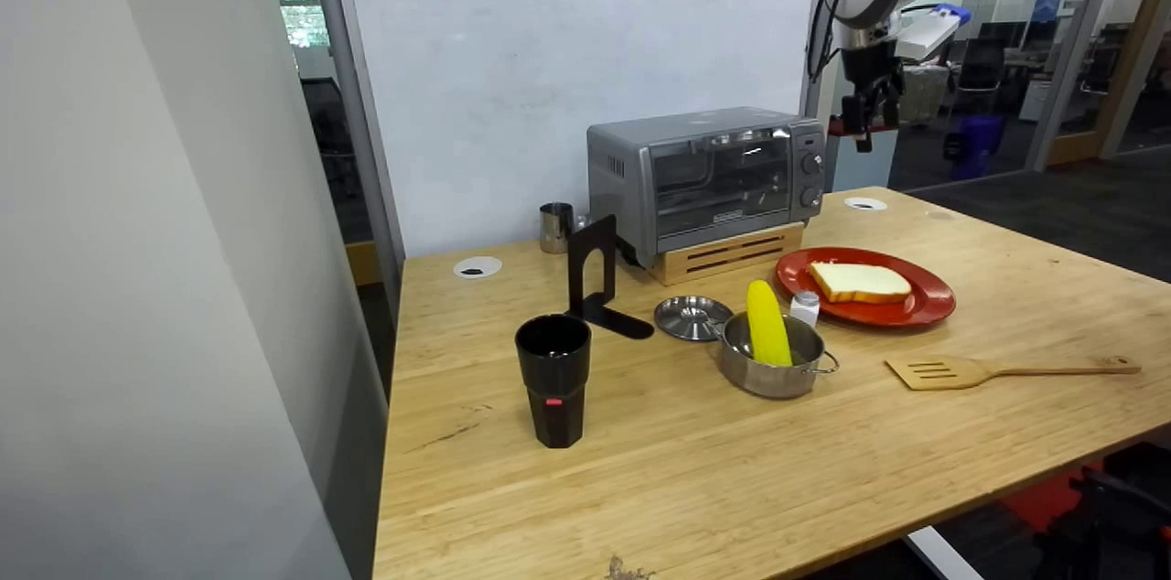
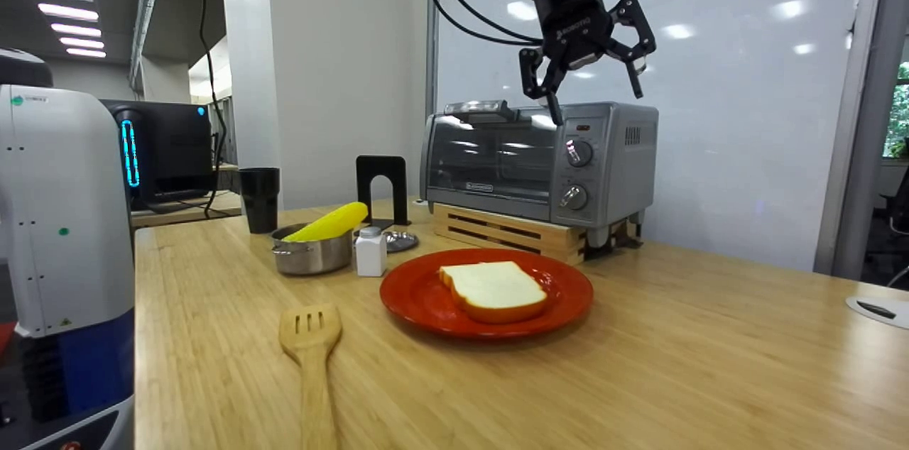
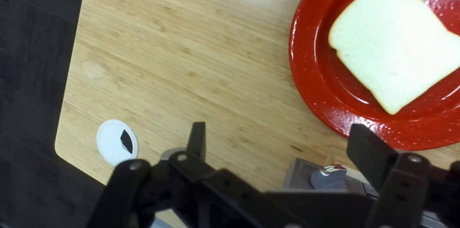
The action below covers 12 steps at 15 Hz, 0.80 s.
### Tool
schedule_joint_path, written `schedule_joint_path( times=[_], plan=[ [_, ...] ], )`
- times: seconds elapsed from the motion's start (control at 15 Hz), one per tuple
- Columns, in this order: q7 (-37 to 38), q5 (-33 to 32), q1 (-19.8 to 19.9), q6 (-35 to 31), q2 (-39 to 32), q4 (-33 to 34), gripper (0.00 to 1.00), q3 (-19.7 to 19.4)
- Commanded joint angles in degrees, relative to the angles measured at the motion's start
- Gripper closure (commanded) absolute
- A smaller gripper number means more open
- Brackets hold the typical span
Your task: Turn the knob of the microwave to the right
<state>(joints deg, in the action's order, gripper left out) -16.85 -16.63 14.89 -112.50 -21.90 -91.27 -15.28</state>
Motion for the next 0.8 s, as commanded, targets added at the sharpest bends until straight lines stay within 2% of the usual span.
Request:
schedule_joint_path(
  times=[0.0, 0.33, 0.73],
  plan=[
    [0.11, -2.88, -0.26, -0.78, -2.11, 1.45, 0.0, 1.26],
    [0.65, -5.35, -1.36, -1.93, -2.4, 0.94, 0.0, 2.25],
    [3.05, -5.87, -1.0, -2.8, -4.65, 2.24, 0.0, 1.69]
  ],
)
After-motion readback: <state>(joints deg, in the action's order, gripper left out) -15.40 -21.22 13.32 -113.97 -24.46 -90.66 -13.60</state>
